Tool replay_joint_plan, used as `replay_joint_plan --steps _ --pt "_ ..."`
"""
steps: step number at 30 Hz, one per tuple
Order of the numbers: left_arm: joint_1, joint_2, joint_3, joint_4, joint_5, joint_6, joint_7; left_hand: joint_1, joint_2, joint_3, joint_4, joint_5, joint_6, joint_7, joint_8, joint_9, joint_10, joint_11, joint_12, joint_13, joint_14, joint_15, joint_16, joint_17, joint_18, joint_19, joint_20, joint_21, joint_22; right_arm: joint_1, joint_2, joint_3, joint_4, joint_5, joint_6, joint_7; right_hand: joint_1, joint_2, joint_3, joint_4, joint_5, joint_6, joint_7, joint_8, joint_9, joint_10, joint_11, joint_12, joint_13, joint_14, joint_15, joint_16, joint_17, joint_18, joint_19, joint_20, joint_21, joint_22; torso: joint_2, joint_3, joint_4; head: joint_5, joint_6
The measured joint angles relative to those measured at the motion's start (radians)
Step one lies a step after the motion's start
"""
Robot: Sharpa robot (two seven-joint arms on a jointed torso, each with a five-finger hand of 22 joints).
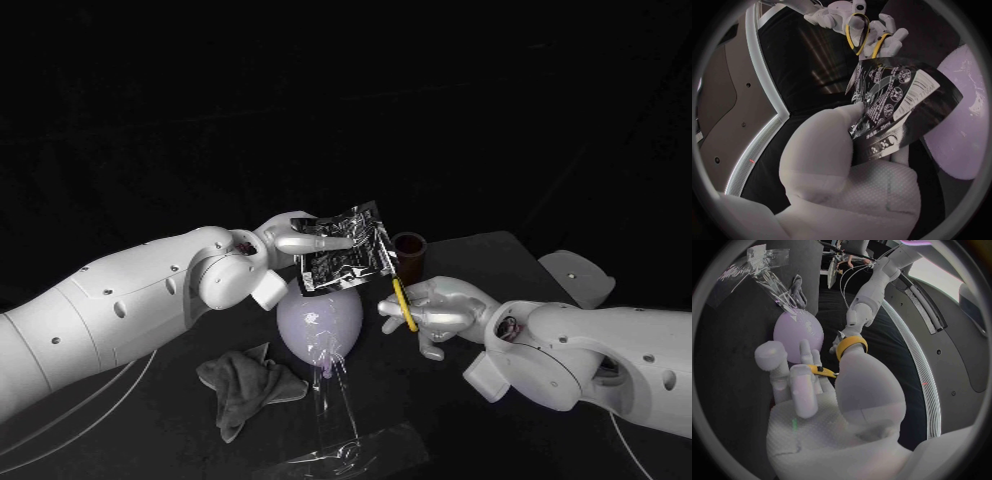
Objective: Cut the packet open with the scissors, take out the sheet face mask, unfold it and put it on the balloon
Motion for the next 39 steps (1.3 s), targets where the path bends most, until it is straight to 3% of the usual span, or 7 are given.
replay_joint_plan --steps 6,21,26,32,34,39 --pt "0.000 -0.003 0.000 0.002 -0.012 0.011 0.007 -0.001 -0.001 -0.003 0.003 0.000 0.000 0.000 0.002 0.000 0.000 0.000 0.000 0.000 0.000 0.000 0.004 0.002 0.000 0.000 0.000 0.000 0.001 0.006 -0.002 0.000 -0.003 0.003 0.013 -0.001 0.000 0.000 0.004 -0.001 0.000 0.022 0.005 0.000 -0.003 0.026 -0.010 0.010 -0.017 0.000 0.000 -0.002 0.002 0.000 0.000 0.000 0.014 0.008 0.000 -0.0002 0.0000 -0.001 0.001" --pt "0.000 -0.010 0.000 0.010 -0.023 0.022 0.024 0.001 0.001 -0.003 0.003 -0.001 -0.001 0.000 0.002 0.000 0.002 -0.002 0.000 0.003 -0.004 -0.004 0.008 0.006 -0.001 0.000 0.000 0.000 0.002 0.009 0.007 0.000 -0.010 0.023 0.036 0.000 0.000 0.001 0.004 -0.001 0.000 0.049 0.007 0.011 -0.006 0.059 -0.015 0.023 -0.030 0.000 -0.001 0.002 0.005 -0.002 0.012 -0.007 0.033 0.016 0.000 0.0000 0.0003 -0.002 0.000" --pt "0.000 -0.011 0.000 0.012 -0.023 0.022 0.028 0.002 0.002 -0.003 0.003 -0.001 -0.001 -0.001 0.002 0.000 0.002 -0.002 0.000 0.003 -0.004 -0.004 0.008 0.006 -0.001 0.000 0.000 0.000 0.002 0.009 0.008 0.000 -0.014 0.040 0.022 0.007 0.026 0.026 -0.005 -0.010 0.000 0.113 -0.015 0.039 -0.006 0.113 -0.012 0.065 -0.032 -0.001 -0.025 0.008 0.004 -0.003 0.038 -0.027 0.075 0.040 0.000 -0.0001 0.0001 -0.002 0.000" --pt "0.000 -0.011 0.000 0.014 -0.023 0.022 0.033 0.002 0.002 -0.003 0.003 -0.004 -0.003 -0.002 0.000 0.000 0.002 -0.002 -0.001 0.003 -0.004 -0.004 0.008 0.006 -0.001 0.000 0.000 0.000 0.001 0.009 0.010 -0.001 -0.015 0.060 -0.001 0.014 0.056 0.057 -0.026 -0.022 0.000 0.195 -0.061 0.086 0.014 0.179 -0.010 0.129 0.002 0.000 -0.065 0.014 0.003 -0.004 0.065 -0.054 0.105 0.060 0.000 0.0000 0.0001 -0.003 0.004" --pt "0.000 -0.011 0.001 0.014 -0.023 0.022 0.035 0.002 0.002 -0.003 0.003 -0.004 -0.003 -0.002 0.000 0.000 0.002 -0.002 -0.001 0.003 -0.004 -0.004 0.008 0.006 -0.001 0.000 0.000 0.000 0.001 0.009 0.009 -0.001 -0.016 0.064 -0.007 0.015 0.062 0.062 -0.035 -0.019 0.000 0.204 -0.070 0.093 0.020 0.187 -0.010 0.139 0.012 0.000 -0.068 0.014 0.002 -0.004 0.063 -0.060 0.105 0.061 0.000 0.0000 0.0000 -0.003 0.004" --pt "0.000 -0.011 0.001 0.014 -0.023 0.022 0.038 0.003 0.003 -0.003 0.003 -0.004 0.000 -0.005 -0.002 0.000 0.003 -0.004 -0.001 0.003 -0.004 -0.004 0.008 0.006 -0.001 0.000 0.000 0.000 0.002 0.009 0.008 -0.001 -0.016 0.068 -0.015 0.015 0.067 0.068 -0.044 -0.021 0.000 0.209 -0.075 0.100 0.026 0.192 -0.012 0.147 0.024 -0.003 -0.072 0.015 0.001 -0.005 0.066 -0.063 0.110 0.065 0.000 0.0000 -0.0004 -0.002 0.003"
